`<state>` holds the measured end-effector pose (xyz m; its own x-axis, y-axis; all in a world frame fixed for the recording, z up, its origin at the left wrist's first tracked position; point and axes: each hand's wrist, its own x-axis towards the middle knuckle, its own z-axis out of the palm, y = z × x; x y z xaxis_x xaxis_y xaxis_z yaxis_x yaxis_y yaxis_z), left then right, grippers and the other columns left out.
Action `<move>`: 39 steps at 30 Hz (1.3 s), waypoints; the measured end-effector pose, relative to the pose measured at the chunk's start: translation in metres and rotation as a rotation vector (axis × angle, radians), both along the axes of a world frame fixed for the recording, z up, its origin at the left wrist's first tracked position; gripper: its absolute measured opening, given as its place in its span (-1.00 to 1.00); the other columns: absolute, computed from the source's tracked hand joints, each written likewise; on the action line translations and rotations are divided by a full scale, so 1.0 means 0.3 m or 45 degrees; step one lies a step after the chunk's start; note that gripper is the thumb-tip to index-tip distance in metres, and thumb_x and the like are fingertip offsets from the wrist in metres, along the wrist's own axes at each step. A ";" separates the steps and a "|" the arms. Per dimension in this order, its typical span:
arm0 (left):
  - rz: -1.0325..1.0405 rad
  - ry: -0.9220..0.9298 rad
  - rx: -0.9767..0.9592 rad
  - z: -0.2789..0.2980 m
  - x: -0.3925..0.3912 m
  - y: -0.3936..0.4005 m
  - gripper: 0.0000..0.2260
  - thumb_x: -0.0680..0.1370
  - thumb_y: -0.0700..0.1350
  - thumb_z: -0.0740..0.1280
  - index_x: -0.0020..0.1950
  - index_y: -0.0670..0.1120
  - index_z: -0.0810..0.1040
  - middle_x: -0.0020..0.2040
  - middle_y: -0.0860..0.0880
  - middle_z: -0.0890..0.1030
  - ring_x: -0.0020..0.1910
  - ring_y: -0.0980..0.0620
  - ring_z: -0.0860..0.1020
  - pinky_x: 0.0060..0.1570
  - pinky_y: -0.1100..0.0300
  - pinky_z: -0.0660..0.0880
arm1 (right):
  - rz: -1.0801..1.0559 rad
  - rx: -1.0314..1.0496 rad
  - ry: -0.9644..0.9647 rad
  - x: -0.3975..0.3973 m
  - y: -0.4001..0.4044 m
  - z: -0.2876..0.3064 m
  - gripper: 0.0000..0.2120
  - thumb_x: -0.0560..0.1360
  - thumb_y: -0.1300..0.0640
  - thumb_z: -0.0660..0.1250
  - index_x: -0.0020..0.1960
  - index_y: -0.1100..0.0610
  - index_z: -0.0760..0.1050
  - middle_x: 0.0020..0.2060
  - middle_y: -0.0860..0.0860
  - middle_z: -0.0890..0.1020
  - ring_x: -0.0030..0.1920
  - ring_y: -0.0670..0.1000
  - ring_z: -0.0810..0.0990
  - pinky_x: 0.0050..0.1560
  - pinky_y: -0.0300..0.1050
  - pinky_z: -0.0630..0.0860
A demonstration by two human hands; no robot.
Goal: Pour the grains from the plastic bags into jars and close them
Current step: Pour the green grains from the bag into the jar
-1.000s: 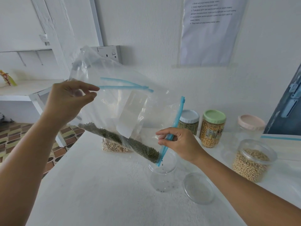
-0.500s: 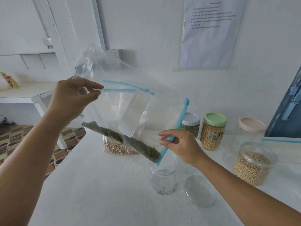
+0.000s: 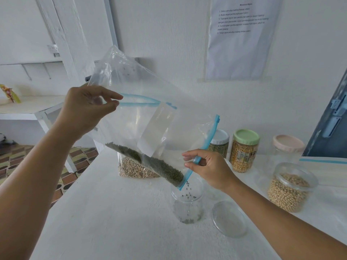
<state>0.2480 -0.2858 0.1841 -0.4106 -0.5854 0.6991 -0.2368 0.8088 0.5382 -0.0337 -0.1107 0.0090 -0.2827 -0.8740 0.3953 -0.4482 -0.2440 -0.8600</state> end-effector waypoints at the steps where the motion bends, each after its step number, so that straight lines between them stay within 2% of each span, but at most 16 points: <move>1: -0.007 0.004 -0.003 0.004 0.001 0.000 -0.84 0.53 -0.19 0.53 0.07 0.01 0.75 -0.22 0.13 0.60 -0.24 -0.02 0.41 -0.22 0.35 0.41 | 0.001 -0.002 0.002 0.000 -0.001 0.004 -0.72 0.51 0.20 0.54 0.18 -0.02 0.70 -0.01 -0.14 0.75 0.02 -0.04 0.73 0.14 -0.04 0.67; 5: -0.013 0.004 -0.020 0.024 0.006 -0.008 -0.84 0.53 -0.20 0.53 0.06 0.02 0.74 -0.23 0.18 0.59 -0.25 0.02 0.41 -0.17 0.26 0.40 | 0.005 -0.033 0.005 0.006 -0.004 0.019 -0.73 0.51 0.22 0.54 0.17 0.00 0.70 -0.01 -0.14 0.75 0.03 -0.07 0.73 0.15 -0.10 0.66; 10: -0.010 0.026 -0.015 0.031 0.006 -0.016 -0.84 0.53 -0.21 0.53 0.06 0.01 0.74 -0.22 0.17 0.59 -0.28 0.11 0.39 -0.24 0.37 0.38 | 0.002 -0.028 0.011 0.009 -0.008 0.021 -0.73 0.51 0.20 0.54 0.17 -0.02 0.70 0.00 -0.15 0.75 0.01 -0.01 0.73 0.15 -0.07 0.67; 17: -0.011 0.017 -0.020 0.046 0.003 -0.022 -0.84 0.53 -0.21 0.54 0.06 0.00 0.74 -0.23 0.18 0.59 -0.27 0.04 0.39 -0.23 0.37 0.39 | 0.005 -0.042 0.006 0.014 -0.016 0.027 -0.73 0.51 0.20 0.54 0.16 -0.05 0.69 0.00 -0.15 0.75 0.02 -0.04 0.73 0.15 -0.07 0.66; 21: -0.017 0.021 -0.022 0.052 0.001 -0.022 -0.82 0.53 -0.20 0.54 0.07 0.02 0.74 -0.21 0.15 0.59 -0.23 -0.04 0.41 -0.21 0.31 0.42 | 0.011 -0.038 -0.011 0.015 -0.018 0.026 -0.73 0.51 0.21 0.54 0.16 -0.05 0.70 0.00 -0.14 0.75 0.01 0.01 0.74 0.15 -0.02 0.67; 27: -0.023 -0.010 -0.039 0.049 -0.011 -0.010 -0.82 0.52 -0.19 0.54 0.05 0.06 0.74 -0.20 0.08 0.57 -0.30 0.08 0.38 -0.26 0.35 0.39 | 0.002 -0.030 -0.012 0.010 -0.015 0.002 -0.71 0.51 0.19 0.54 0.16 -0.11 0.70 0.01 -0.14 0.75 -0.02 0.18 0.72 0.12 0.13 0.67; 30: -0.018 -0.020 -0.037 0.050 -0.016 -0.007 -0.82 0.53 -0.20 0.53 0.03 0.07 0.74 -0.21 0.07 0.56 -0.30 0.09 0.38 -0.24 0.34 0.38 | 0.003 -0.024 -0.014 0.006 -0.015 0.001 -0.71 0.51 0.20 0.54 0.16 -0.09 0.70 0.00 -0.13 0.75 0.01 0.05 0.74 0.14 0.07 0.67; 34: -0.016 -0.028 -0.045 0.051 -0.022 -0.002 -0.82 0.53 -0.20 0.53 0.03 0.08 0.74 -0.21 0.08 0.56 -0.29 0.07 0.39 -0.24 0.35 0.38 | 0.004 -0.018 -0.016 0.001 -0.013 0.003 -0.73 0.51 0.19 0.54 0.16 -0.07 0.70 0.01 -0.13 0.75 0.00 0.04 0.74 0.13 -0.02 0.68; 37: -0.008 -0.034 -0.058 0.052 -0.023 -0.005 -0.82 0.52 -0.20 0.53 0.03 0.07 0.74 -0.20 0.06 0.57 -0.29 0.10 0.40 -0.21 0.31 0.40 | -0.009 -0.017 -0.005 0.003 -0.010 0.007 -0.74 0.51 0.21 0.54 0.16 -0.03 0.71 0.00 -0.13 0.75 -0.20 -0.15 0.67 -0.04 -0.24 0.63; 39: -0.007 -0.036 -0.058 0.052 -0.022 -0.006 -0.82 0.52 -0.20 0.54 0.03 0.06 0.75 -0.20 0.07 0.57 -0.29 0.10 0.39 -0.19 0.28 0.40 | -0.009 -0.024 0.003 0.006 -0.008 0.007 -0.74 0.51 0.21 0.54 0.17 -0.01 0.71 -0.01 -0.12 0.75 -0.26 -0.17 0.63 -0.07 -0.29 0.60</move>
